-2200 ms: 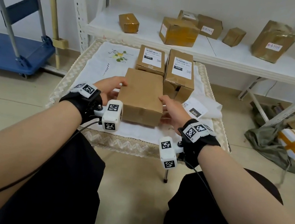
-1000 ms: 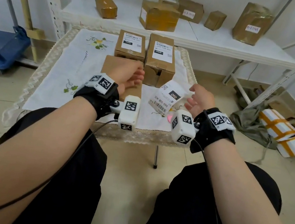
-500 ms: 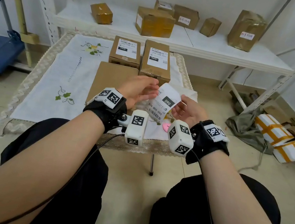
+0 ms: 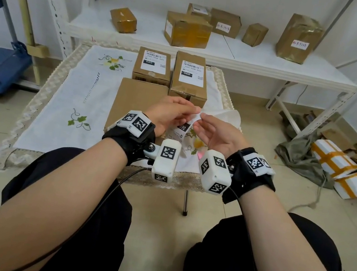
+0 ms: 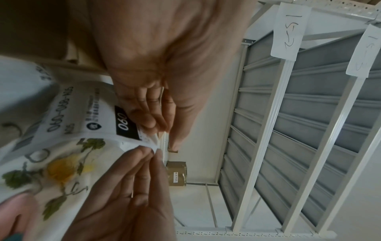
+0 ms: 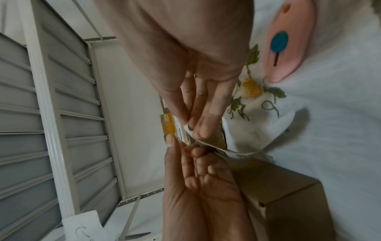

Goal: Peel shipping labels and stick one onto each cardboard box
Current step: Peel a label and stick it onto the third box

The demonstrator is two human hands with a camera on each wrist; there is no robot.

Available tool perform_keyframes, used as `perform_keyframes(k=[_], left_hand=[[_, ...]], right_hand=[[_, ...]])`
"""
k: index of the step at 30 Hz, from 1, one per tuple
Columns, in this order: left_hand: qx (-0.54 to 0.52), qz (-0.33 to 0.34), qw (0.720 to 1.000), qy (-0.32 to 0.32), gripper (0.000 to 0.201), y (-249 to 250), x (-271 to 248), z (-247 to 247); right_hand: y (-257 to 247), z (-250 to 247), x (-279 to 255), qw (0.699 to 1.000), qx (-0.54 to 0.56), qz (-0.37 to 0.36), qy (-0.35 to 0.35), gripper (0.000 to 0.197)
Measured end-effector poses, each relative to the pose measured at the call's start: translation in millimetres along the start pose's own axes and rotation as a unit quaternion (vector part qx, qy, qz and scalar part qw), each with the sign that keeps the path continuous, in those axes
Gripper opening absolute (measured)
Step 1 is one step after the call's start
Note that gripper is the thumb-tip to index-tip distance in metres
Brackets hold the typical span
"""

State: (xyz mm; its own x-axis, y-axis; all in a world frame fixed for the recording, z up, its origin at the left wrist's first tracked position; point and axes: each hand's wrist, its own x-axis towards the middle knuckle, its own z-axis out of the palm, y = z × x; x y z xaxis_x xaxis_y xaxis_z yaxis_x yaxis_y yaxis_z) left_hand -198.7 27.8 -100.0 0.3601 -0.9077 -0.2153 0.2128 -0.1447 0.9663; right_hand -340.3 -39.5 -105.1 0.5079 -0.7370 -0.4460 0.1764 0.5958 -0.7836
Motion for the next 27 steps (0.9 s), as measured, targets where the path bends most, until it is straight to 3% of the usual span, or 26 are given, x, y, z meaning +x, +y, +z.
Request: perform_keyframes(k=[8,27], left_hand=[[-0.005,0.001,1.000,0.000,0.016,-2.4,1.8,0.1],[0.022,0.008,1.000,0.007,0.020,-0.8,2.9,2.1]], right_hand=[[1.9,-0.6,-2.8,0.999,-0.010,-0.017,-0.047,0.007],[-0.5,1.3,-8.5,0.996,-0.037,-0.030,-0.078,0.018]])
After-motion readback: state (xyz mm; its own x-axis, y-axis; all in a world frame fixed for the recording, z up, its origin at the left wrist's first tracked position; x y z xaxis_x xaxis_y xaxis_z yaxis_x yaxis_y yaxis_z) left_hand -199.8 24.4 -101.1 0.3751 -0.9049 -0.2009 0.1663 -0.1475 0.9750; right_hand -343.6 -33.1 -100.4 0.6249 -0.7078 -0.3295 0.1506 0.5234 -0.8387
